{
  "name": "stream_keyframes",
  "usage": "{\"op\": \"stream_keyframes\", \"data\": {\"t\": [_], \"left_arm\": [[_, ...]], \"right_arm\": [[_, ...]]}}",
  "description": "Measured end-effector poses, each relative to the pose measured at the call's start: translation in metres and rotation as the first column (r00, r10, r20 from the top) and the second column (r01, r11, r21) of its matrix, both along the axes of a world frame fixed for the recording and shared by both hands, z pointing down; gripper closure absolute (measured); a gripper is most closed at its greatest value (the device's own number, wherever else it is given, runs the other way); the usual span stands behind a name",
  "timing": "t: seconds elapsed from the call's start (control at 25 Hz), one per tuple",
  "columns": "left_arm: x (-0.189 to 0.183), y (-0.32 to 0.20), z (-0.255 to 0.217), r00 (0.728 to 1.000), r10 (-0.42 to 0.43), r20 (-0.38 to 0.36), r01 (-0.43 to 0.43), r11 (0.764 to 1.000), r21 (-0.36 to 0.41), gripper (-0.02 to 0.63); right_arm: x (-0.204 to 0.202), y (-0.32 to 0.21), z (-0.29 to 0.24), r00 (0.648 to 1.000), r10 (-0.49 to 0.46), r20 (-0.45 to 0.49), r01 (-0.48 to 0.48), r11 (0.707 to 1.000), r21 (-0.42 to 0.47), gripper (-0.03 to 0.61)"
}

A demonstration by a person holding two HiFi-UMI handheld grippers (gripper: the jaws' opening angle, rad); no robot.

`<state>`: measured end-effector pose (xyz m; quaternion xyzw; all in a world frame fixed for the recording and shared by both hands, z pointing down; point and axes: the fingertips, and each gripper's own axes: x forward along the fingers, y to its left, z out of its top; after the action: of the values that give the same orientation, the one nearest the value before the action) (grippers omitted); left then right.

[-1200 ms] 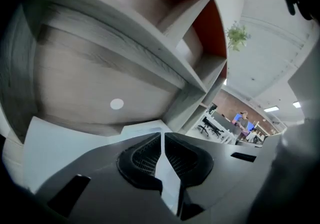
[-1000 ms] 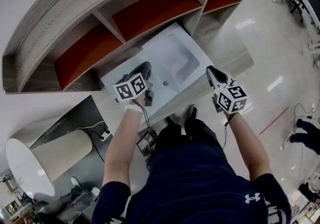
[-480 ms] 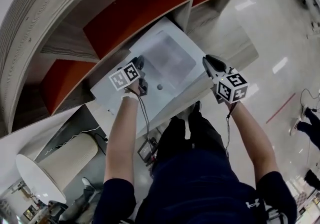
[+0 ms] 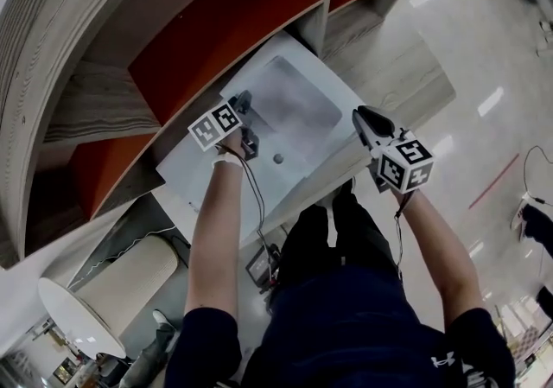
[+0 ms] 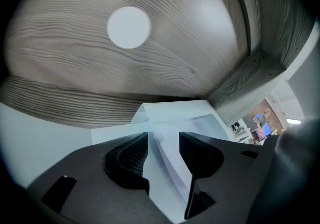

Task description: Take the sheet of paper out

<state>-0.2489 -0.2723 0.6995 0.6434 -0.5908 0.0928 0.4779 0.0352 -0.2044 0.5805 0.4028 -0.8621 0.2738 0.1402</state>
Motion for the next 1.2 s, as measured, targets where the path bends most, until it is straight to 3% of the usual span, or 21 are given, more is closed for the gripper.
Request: {"op": "stream_keyframes", "data": {"t": [0.2, 0.64, 0.84, 1.04, 1.2], "left_arm": [[0.001, -0.009, 0.005, 0.999, 0.016, 0.037, -0.016, 1.0, -0.025, 0.412], [0.016, -0.008, 0.005, 0.998, 0.006, -0.057, -0.008, 1.0, -0.028, 0.443], [0.027, -0.001, 0.002, 0.985, 0.0, -0.174, -0.007, 0.999, -0.039, 0.443], [0.031, 0.0, -0.001, 0.943, -0.058, -0.329, 0.05, 0.998, -0.031, 0.471], [0.029, -0.005, 0.001, 0.952, -0.047, -0.303, 0.042, 0.999, -0.023, 0.494]], "right_arm": [[0.004, 0.002, -0.001, 1.0, 0.01, 0.004, -0.01, 1.0, -0.004, 0.563], [0.009, 0.005, 0.003, 1.0, 0.027, 0.011, -0.026, 0.999, -0.028, 0.563], [0.011, 0.008, 0.002, 0.999, 0.044, 0.024, -0.043, 0.998, -0.041, 0.563], [0.011, 0.013, 0.005, 0.997, 0.061, 0.049, -0.057, 0.996, -0.07, 0.563], [0.014, 0.016, 0.009, 0.996, 0.077, 0.053, -0.072, 0.993, -0.091, 0.563]]}}
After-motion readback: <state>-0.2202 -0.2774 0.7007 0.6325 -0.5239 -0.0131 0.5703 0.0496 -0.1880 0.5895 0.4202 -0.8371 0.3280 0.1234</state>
